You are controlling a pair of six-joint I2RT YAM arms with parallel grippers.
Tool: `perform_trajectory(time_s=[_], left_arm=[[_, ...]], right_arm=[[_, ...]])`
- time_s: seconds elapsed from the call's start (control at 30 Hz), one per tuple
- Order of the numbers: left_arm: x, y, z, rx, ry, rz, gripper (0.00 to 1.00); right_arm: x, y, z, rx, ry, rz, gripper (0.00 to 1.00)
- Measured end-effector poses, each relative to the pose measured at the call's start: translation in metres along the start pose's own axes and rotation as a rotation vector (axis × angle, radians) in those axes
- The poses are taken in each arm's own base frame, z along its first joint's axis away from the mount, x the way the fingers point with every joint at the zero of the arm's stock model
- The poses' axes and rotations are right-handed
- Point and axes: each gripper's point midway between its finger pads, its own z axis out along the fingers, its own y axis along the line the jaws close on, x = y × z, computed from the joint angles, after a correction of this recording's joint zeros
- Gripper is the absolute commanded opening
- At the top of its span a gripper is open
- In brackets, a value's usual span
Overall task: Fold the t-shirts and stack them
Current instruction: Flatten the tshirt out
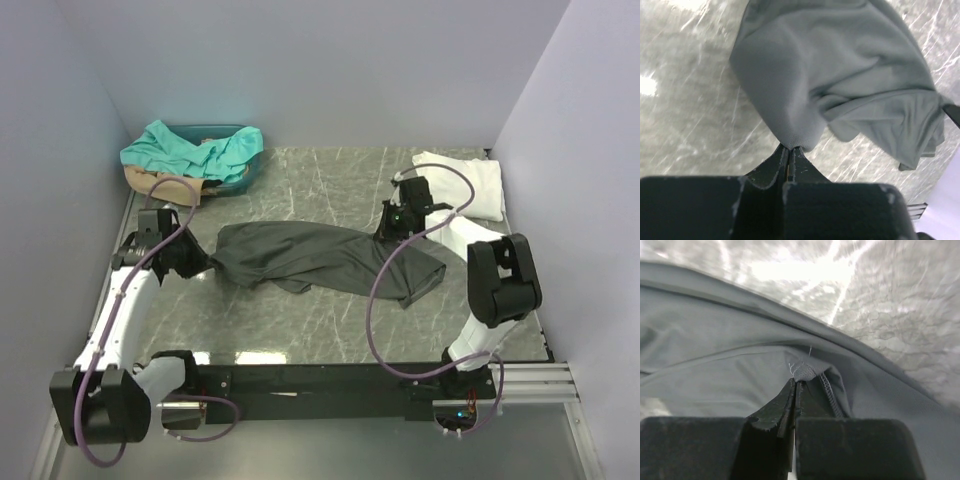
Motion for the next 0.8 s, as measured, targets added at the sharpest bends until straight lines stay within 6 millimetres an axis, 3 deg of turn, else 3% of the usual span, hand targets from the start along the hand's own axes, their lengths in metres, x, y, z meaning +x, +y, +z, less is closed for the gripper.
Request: perform_trajectory(time_s=[0.1, 0.2, 0.37, 0.53, 0.63, 0.73, 0.8], left_arm=[[-0.010, -0.008, 0.010, 0.007, 0.015, -0.007, 0.00], [-0.033, -0.025, 0.014, 0.028, 0.000, 0.000, 0.01], [-0.104, -0.082, -0.004, 0.134, -0.133, 0.043, 0.00], [-0.202, -0.167, -0.056, 0.287, -0.340, 0.110, 0.00], [-0.247, -0.211, -0.095, 0.377, -0.461, 0.145, 0.00], [-0.271, -0.243, -0.140, 0.465, -0.570, 0.172, 0.00], [-0.276, -0.256, -0.168, 0.524, -0.624, 0.184, 0.00]], right_arm=[[-0.020, 0.013, -0.022, -0.015, -0.053, -0.010, 0.00], [-0.052, 0.031, -0.057, -0.042, -0.152, -0.016, 0.00], [-0.123, 0.071, -0.138, -0.096, -0.391, -0.045, 0.00], [-0.189, 0.101, -0.222, -0.109, -0.608, -0.068, 0.00], [-0.217, 0.117, -0.275, -0.105, -0.725, -0.083, 0.00], [-0.237, 0.130, -0.333, -0.108, -0.865, -0.097, 0.00], [-0.238, 0.134, -0.363, -0.105, -0.934, -0.102, 0.00]])
